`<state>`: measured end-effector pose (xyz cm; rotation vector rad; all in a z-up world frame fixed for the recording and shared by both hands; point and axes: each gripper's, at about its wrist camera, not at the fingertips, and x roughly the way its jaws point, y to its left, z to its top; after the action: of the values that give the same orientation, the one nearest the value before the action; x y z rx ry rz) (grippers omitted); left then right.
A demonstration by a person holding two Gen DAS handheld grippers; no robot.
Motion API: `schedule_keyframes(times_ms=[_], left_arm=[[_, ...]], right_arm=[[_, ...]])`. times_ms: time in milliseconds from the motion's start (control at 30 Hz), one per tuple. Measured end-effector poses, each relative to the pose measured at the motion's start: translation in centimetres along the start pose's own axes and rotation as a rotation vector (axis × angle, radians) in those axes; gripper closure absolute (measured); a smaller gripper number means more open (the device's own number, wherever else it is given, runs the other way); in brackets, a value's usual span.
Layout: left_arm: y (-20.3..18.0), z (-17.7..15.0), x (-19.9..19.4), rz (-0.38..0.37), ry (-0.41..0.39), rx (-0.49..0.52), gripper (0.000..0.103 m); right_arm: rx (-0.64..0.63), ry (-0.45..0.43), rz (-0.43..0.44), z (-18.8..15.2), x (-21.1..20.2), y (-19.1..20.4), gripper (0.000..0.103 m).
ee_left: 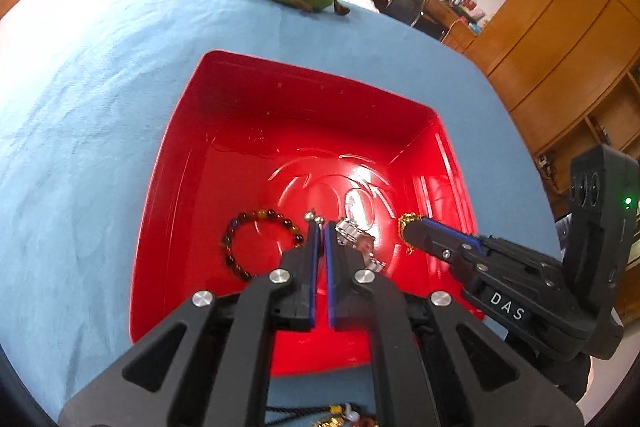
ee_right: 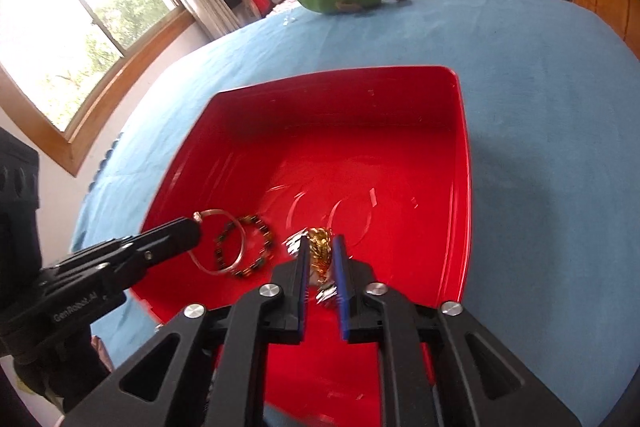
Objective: Organize jewelry
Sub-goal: 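Carry ring and pendant over the red tray and open both tools to release, then grasp the black beaded necklace with the left tool while the right tool grasps the wooden bead bracelet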
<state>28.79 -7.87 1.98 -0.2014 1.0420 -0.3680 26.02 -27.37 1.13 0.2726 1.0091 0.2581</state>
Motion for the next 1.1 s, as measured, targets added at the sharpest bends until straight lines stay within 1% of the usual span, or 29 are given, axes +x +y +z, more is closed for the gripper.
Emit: schedule_keyframes(times_ms=[33,67,100,133,267,467,533,567,600,700,767,867,933,1000,1100], left_arm=[[0.2,0.1,0.2,0.010,-0.002,-0.002,0.095],[0.4,0.2,0.1,0.021,-0.005,-0.003,0.092],[0.5,0.2,0.0,0.023,-0.008,-0.006,0.086],[0.6,0.2,-0.4,0.018,-0.015,-0.011,0.084],[0.4,-0.1,-2.9,0.027,-0.076,-0.003,0.084],[-0.5,-1.4,-7.0,0.021,-0.141,0.009,0.084],[-1.0,-2.0,-8.4,0.027,-0.163,0.025,0.073],[-1.2,-2.6,-9.1,0.028,-0.174,0.032,0.066],[-1.4,-3.1,-9.7,0.031,-0.187,0.038,0.060],[-1.5,-4.7,-11.0,0.063,-0.217,0.067,0.050],[-1.1,-6.1,-11.3,0.069,-0.211,0.070,0.048],[-0.2,-8.0,-11.3,0.083,-0.194,0.056,0.042],[0.6,-9.4,-11.2,0.099,-0.188,0.047,0.035],[1.2,-10.6,-11.2,0.106,-0.178,0.042,0.031],[2.3,-12.9,-11.1,0.112,-0.141,0.022,0.030]], right_arm=[[0.005,-0.014,-0.009,0.0,0.0,-0.1,0.077],[-0.002,-0.018,-0.017,-0.1,-0.1,-0.1,0.076],[-0.006,-0.019,-0.019,-0.1,-0.3,-0.1,0.076],[-0.005,-0.027,-0.013,-0.3,-0.7,-0.1,0.076],[-0.013,-0.079,0.004,-0.6,-3.3,0.1,0.076],[-0.018,-0.148,0.037,-1.2,-6.9,0.4,0.076],[-0.017,-0.164,0.049,-1.9,-7.9,0.5,0.076],[-0.019,-0.168,0.053,-2.2,-8.2,0.6,0.076],[-0.021,-0.171,0.057,-2.6,-8.5,0.6,0.076],[-0.030,-0.161,0.063,-3.9,-8.8,0.6,0.076],[-0.036,-0.145,0.058,-5.2,-9.0,0.6,0.076],[-0.047,-0.113,0.049,-7.2,-9.0,0.6,0.076],[-0.045,-0.087,0.055,-8.6,-9.0,0.2,0.076],[-0.039,-0.073,0.054,-9.7,-9.1,-0.1,0.076],[-0.040,-0.057,0.047,-11.6,-9.4,-0.3,0.076]])
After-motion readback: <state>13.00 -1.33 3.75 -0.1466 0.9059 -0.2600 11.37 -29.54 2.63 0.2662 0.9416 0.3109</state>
